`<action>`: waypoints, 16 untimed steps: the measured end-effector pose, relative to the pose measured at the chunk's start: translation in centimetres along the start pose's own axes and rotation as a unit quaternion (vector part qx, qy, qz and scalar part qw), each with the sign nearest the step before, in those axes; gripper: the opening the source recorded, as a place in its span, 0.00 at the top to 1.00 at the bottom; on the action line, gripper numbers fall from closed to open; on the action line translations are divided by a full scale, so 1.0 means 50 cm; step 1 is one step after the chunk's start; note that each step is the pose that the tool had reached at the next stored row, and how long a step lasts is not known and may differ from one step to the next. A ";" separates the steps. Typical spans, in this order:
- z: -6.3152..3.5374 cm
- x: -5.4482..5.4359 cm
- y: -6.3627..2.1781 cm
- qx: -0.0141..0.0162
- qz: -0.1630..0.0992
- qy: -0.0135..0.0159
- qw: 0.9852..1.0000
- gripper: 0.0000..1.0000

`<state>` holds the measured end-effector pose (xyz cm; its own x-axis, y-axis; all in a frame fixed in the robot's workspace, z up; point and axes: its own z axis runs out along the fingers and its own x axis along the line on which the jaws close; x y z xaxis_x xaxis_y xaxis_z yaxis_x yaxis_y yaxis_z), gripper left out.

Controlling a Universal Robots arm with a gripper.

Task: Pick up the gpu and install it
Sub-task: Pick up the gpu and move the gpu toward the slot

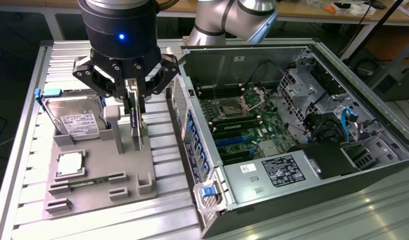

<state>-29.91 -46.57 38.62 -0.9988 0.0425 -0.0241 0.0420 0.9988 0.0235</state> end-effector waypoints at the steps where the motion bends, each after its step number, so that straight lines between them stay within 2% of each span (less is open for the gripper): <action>1: 0.000 0.000 0.000 0.000 0.000 0.000 1.000 0.73; 5: 0.000 -0.001 0.000 0.000 0.000 0.000 1.000 0.73; 12: 0.001 -0.027 0.001 0.000 0.000 0.000 1.000 0.73; 16: -0.006 -0.031 0.002 0.000 0.000 0.001 1.000 0.73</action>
<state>-28.36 -46.56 38.97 -0.9988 0.0426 -0.0228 0.0421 0.9988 0.0231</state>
